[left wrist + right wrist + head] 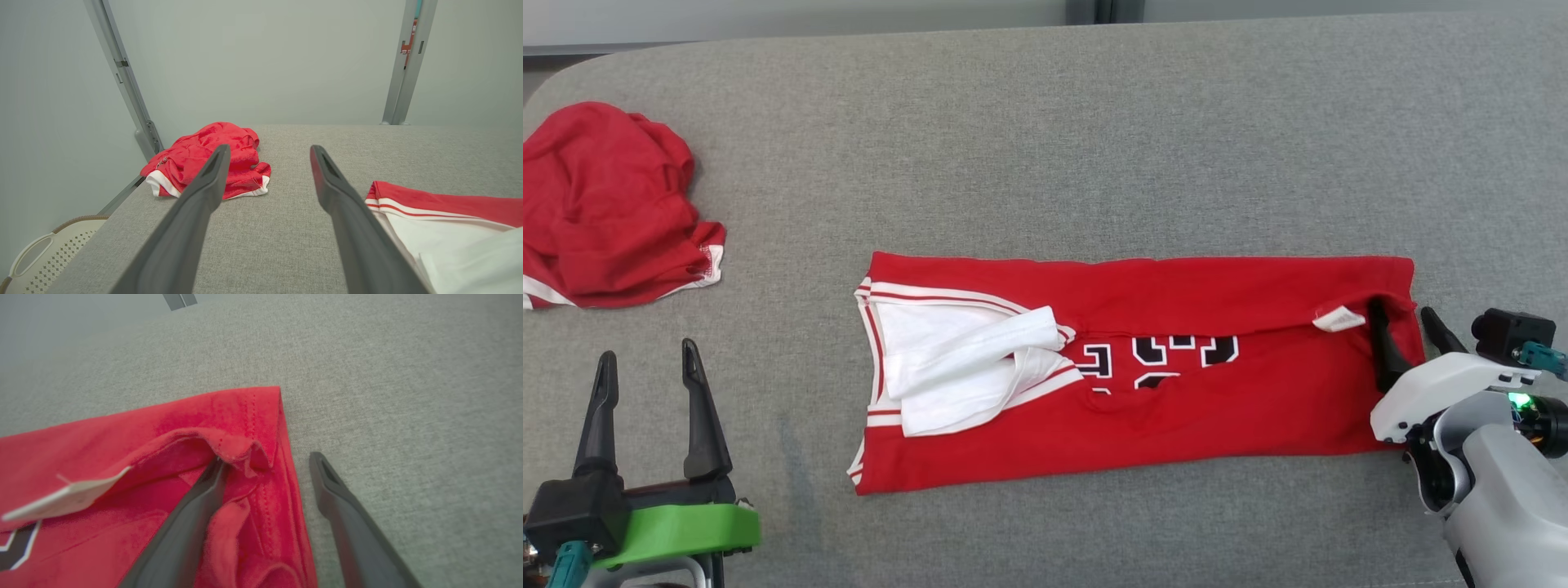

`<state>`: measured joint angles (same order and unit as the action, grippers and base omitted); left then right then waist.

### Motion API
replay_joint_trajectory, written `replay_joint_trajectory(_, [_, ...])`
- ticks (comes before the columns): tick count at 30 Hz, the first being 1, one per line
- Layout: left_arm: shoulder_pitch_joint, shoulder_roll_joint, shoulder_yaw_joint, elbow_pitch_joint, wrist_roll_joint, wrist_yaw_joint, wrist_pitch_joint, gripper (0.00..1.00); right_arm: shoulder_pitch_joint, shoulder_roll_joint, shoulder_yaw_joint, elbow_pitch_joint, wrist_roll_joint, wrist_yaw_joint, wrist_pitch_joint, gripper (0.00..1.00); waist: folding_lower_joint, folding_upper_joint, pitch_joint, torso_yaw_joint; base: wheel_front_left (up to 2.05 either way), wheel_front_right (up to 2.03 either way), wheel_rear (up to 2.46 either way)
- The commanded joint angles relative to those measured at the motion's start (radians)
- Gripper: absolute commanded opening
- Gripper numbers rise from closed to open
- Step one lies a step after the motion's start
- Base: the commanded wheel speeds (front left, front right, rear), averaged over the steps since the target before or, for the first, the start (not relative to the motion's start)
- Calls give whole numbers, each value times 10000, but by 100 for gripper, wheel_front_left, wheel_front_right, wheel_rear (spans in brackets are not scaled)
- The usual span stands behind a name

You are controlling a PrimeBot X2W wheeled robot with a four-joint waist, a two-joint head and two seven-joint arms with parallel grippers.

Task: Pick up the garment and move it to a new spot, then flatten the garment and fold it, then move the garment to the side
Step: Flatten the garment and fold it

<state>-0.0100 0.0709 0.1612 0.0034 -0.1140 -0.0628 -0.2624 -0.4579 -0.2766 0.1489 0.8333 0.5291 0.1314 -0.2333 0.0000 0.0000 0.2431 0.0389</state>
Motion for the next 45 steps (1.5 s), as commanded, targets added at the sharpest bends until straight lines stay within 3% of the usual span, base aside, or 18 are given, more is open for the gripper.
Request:
replay_joint_trajectory(1, [115, -50, 92, 35, 118, -88, -27, 100, 66, 94, 50, 151, 174, -15, -18, 100, 0, 0, -10, 27, 0, 0, 0])
replay_joint_trajectory(4, [135, -110, 255, 121, 234, -126, -27, 100, 254, 204, 293, 300, 427, -12, -4, 100, 0, 0, -19, 18, 0, 0, 0])
replay_joint_trajectory(5, [123, -133, 293, 144, 258, -155, -27, 100, 316, 264, 405, 315, 525, -11, 8, 73, 0, 0, -25, 12, 0, 0, 0])
replay_joint_trajectory(6, [109, -146, 318, 160, 285, -172, -29, 100, 354, 306, 537, 303, 574, -8, 7, 30, 0, 0, -25, 7, 0, 0, 0])
replay_joint_trajectory(7, [97, -158, 346, 194, 315, -186, -27, 100, 387, 345, 661, 285, 657, -8, -3, 0, 0, 0, -24, -5, 0, 0, 0])
replay_joint_trajectory(15, [14, -195, 341, 231, 495, -266, -29, 100, 349, -26, 607, 163, 1173, -20, -269, 0, 0, 0, -85, -120, 0, 0, 0])
replay_joint_trajectory(26, [177, -202, 463, 337, 743, -324, -29, 100, 504, -1328, -1017, -24, 842, -18, -324, 0, 0, 0, -322, -407, 0, 0, 0])
replay_joint_trajectory(35, [276, -201, 370, 415, 713, -239, -28, 100, 748, -922, -1297, -1178, 232, -15, -319, 0, 0, 0, -464, -619, 0, 0, 0])
replay_joint_trajectory(45, [363, -199, 323, 537, 673, -249, -29, 100, 1356, -2, -518, -3554, -394, -14, -319, 0, 0, 0, -657, -704, 0, 0, 0])
